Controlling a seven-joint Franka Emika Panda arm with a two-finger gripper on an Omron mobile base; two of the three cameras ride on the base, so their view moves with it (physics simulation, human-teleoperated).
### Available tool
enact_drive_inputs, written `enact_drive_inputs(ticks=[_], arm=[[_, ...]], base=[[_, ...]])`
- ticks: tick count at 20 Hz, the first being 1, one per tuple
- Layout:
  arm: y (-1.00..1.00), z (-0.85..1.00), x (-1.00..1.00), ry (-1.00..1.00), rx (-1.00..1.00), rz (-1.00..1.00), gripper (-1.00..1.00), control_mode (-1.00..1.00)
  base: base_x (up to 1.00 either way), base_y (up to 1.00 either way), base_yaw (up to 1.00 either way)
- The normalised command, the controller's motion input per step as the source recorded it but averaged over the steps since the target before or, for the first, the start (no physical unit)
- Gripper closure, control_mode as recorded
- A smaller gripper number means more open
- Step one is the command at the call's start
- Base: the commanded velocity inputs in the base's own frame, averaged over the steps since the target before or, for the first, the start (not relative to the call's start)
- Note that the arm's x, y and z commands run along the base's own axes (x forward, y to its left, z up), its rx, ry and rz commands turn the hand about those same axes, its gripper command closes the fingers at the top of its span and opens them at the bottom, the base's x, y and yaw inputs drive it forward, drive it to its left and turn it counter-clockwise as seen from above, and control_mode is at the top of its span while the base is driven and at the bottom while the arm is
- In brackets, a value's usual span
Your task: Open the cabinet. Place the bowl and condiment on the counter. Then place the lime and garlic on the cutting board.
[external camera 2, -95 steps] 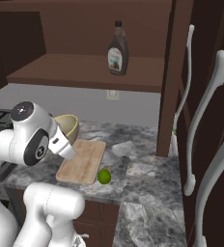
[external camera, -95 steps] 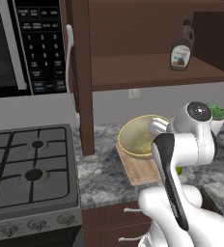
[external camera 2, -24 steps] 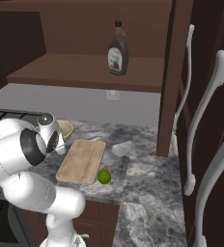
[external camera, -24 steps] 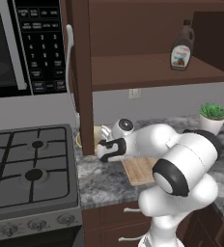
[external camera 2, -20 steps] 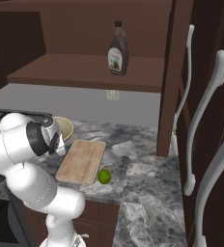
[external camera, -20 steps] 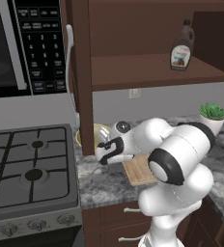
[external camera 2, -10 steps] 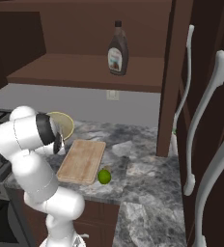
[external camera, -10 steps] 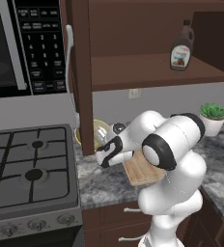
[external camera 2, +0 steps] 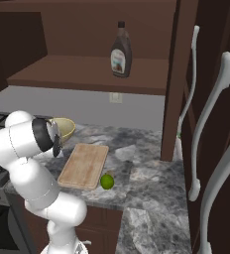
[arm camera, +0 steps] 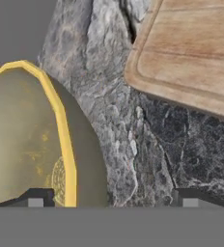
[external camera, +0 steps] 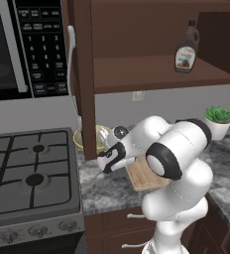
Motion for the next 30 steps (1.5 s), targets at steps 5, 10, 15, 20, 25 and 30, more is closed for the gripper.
enact_drive_inputs(ticks=[5,10,15,20,25,30], arm=[[-0.03,0.23,-0.02,-0.05,0.07,-0.05,-1.00,-1.00],[-0.08,0.30,-0.07,-0.02,0.10,-0.03,-1.00,-1.00],[-0.16,0.35,-0.17,-0.01,0.10,-0.04,-1.00,-1.00],[-0.22,0.23,-0.29,-0.02,0.07,-0.02,-1.00,-1.00],[-0.25,0.29,-0.43,0.00,0.06,-0.03,-1.00,-1.00],[-0.25,0.39,-0.45,0.00,0.07,-0.04,-1.00,-1.00]], base=[[0.00,0.00,0.00],[0.00,0.00,0.00],[0.00,0.00,0.00],[0.00,0.00,0.00],[0.00,0.00,0.00],[0.00,0.00,0.00]])
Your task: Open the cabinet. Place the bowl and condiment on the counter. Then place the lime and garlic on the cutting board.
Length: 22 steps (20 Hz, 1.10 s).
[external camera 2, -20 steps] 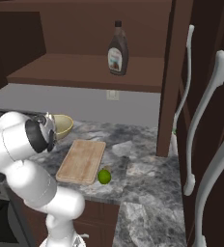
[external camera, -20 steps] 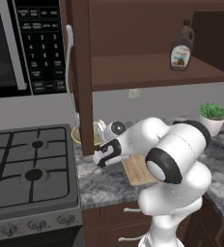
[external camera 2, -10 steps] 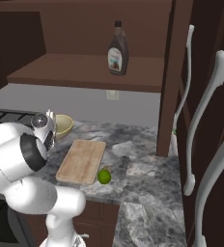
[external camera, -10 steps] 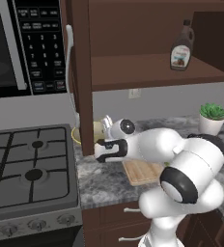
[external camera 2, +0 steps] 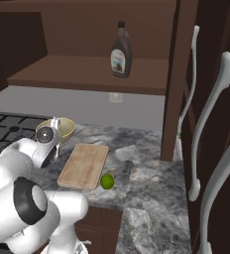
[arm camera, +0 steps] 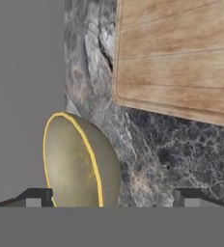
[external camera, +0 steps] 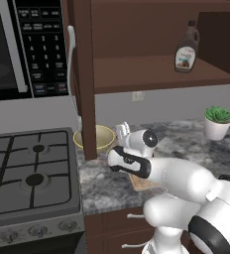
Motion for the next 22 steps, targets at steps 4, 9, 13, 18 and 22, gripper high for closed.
enact_drive_inputs(ticks=[4,9,13,18,22], arm=[[-0.19,0.43,-0.43,0.00,0.07,-0.04,-1.00,-1.00],[-0.11,0.39,-0.41,-0.02,0.01,-0.03,-1.00,-1.00],[-0.15,0.35,-0.39,-0.01,-0.01,-0.03,-1.00,-1.00],[-0.20,0.28,-0.41,-0.03,-0.03,-0.03,-1.00,-1.00],[-0.19,0.28,-0.38,-0.05,-0.01,-0.06,-1.00,-1.00]], base=[[0.00,0.00,0.00],[0.00,0.00,0.00],[0.00,0.00,0.00],[0.00,0.00,0.00],[0.00,0.00,0.00]])
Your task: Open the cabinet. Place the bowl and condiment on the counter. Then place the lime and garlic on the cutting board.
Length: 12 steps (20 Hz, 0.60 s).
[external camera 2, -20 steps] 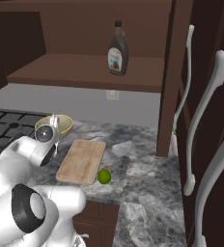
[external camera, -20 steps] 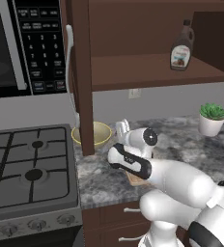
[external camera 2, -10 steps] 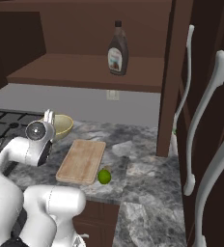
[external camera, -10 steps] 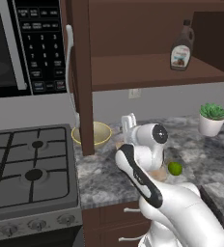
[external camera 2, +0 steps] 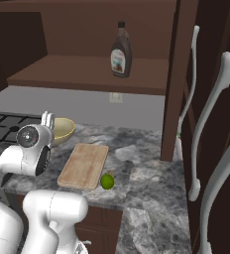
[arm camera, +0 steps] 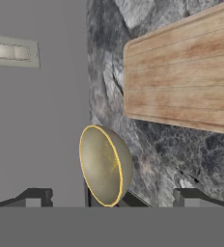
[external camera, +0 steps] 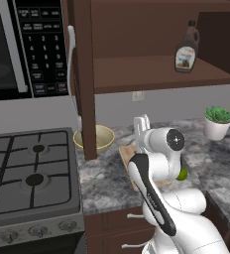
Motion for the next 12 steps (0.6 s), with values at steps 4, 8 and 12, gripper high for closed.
enact_drive_inputs(ticks=[4,8,12], arm=[[-0.09,0.29,-0.35,-0.12,-0.07,-0.05,-1.00,-1.00],[-0.14,0.22,-0.39,-0.13,-0.14,-0.03,-1.00,-1.00],[-0.15,0.17,-0.42,-0.12,-0.14,-0.02,-1.00,-1.00]], base=[[0.00,0.00,0.00],[0.00,0.00,0.00],[0.00,0.00,0.00]])
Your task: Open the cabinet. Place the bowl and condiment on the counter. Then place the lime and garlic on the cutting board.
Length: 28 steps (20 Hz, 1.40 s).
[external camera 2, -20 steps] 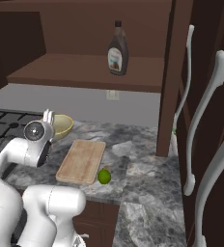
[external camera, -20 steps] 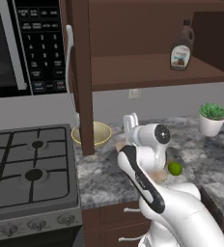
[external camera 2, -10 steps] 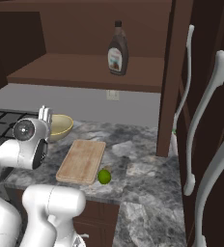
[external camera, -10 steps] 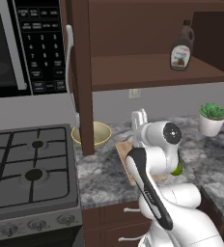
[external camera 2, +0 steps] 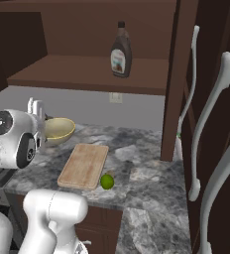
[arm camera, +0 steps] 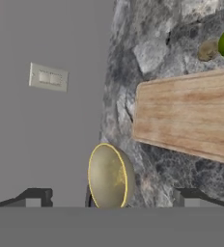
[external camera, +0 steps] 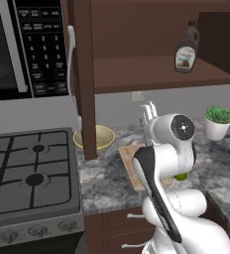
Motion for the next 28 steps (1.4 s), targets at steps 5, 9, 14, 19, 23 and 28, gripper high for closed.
enact_drive_inputs(ticks=[5,9,14,19,23,28], arm=[[-0.19,0.05,-0.45,-0.16,-0.14,0.01,-1.00,-1.00],[-0.25,0.00,-0.52,-0.10,-0.08,0.03,-1.00,-1.00],[-0.31,-0.05,-0.52,-0.06,-0.05,0.05,-1.00,-1.00],[-0.26,-0.03,-0.49,-0.07,-0.08,0.06,-1.00,-1.00],[-0.17,0.11,-0.40,-0.11,-0.18,0.06,-1.00,-1.00],[-0.18,0.15,-0.37,-0.12,-0.20,0.07,-1.00,-1.00]], base=[[0.00,0.00,0.00],[0.00,0.00,0.00],[0.00,0.00,0.00],[0.00,0.00,0.00],[0.00,0.00,0.00],[0.00,0.00,0.00]])
